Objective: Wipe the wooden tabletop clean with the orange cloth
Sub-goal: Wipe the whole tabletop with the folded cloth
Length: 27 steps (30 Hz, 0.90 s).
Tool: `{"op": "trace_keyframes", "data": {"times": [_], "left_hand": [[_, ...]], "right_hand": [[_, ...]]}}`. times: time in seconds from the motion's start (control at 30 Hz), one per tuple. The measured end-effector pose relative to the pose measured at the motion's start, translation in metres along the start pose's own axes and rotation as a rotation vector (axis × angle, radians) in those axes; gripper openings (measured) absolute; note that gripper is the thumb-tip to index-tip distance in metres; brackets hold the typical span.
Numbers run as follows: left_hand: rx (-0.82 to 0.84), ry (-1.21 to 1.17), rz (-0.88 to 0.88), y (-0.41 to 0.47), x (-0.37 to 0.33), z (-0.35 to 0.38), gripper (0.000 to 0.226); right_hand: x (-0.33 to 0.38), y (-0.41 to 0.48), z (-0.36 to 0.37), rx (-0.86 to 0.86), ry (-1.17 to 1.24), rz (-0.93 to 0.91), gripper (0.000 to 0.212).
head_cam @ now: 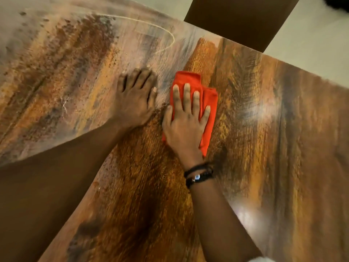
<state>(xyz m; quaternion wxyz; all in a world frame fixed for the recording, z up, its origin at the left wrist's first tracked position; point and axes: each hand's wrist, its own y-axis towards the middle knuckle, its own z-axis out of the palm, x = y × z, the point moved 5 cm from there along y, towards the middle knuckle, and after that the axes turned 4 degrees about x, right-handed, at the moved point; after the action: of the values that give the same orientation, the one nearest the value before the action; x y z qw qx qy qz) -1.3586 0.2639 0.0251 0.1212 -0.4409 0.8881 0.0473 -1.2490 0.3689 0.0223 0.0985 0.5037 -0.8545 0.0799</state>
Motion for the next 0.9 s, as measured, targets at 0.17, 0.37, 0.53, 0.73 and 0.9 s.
{"op": "trace_keyframes", "data": {"times": [0.17,0.37,0.53,0.73,0.9], "left_hand": [[0.007,-0.03,0.001,-0.001,0.001,0.0,0.06],[0.047,-0.027,-0.029,0.005,0.004,0.005,0.058],[0.048,-0.008,-0.048,0.004,0.005,0.007,0.058],[0.037,-0.008,-0.035,0.006,0.002,0.004,0.057],[0.061,-0.001,-0.011,0.004,0.002,0.002,0.063]], "right_hand": [[-0.02,0.034,-0.004,0.086,-0.004,-0.036,0.06],[-0.071,0.191,-0.024,0.075,0.053,0.209,0.063],[-0.038,0.262,-0.026,0.101,0.054,0.152,0.061],[0.011,0.252,-0.011,0.143,-0.03,-0.015,0.063],[0.023,0.154,-0.002,0.119,-0.013,-0.061,0.062]]}}
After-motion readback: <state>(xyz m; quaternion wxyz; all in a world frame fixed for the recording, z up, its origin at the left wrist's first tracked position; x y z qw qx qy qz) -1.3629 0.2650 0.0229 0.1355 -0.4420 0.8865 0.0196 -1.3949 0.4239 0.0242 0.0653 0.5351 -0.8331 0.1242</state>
